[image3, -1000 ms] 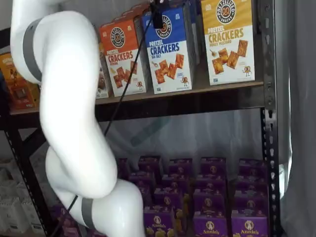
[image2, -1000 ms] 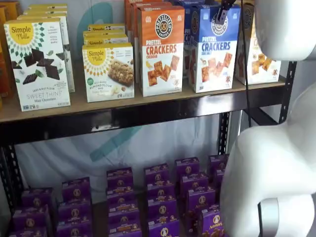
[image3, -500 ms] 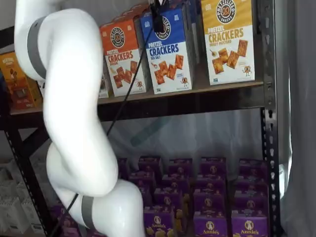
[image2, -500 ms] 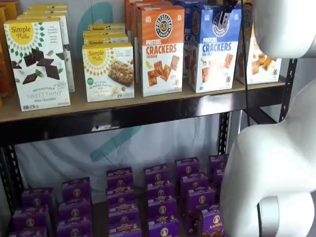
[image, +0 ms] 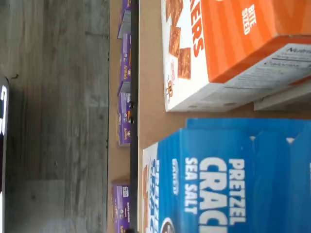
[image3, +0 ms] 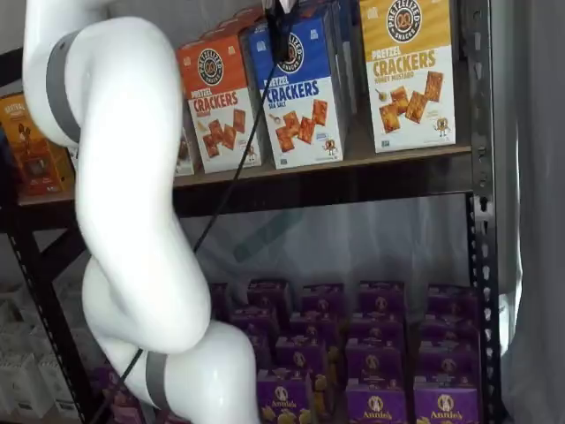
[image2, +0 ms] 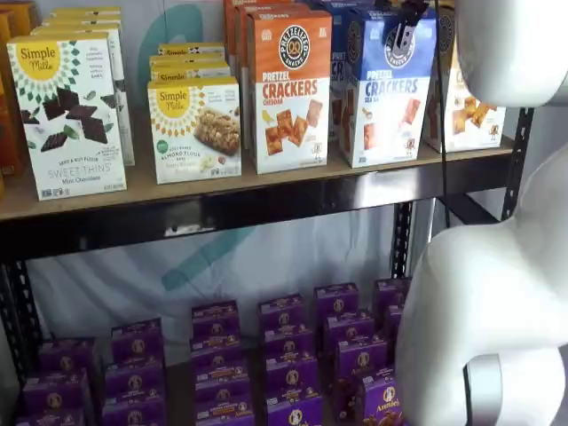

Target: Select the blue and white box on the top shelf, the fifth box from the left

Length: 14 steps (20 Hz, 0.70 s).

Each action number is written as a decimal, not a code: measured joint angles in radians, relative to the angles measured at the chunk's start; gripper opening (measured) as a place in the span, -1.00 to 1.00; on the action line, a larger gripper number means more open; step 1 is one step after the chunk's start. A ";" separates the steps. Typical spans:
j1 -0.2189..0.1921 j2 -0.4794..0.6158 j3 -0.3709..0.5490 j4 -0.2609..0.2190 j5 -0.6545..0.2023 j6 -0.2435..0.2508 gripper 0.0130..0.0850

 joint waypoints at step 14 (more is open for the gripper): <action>-0.025 0.010 -0.026 0.028 0.033 -0.011 0.44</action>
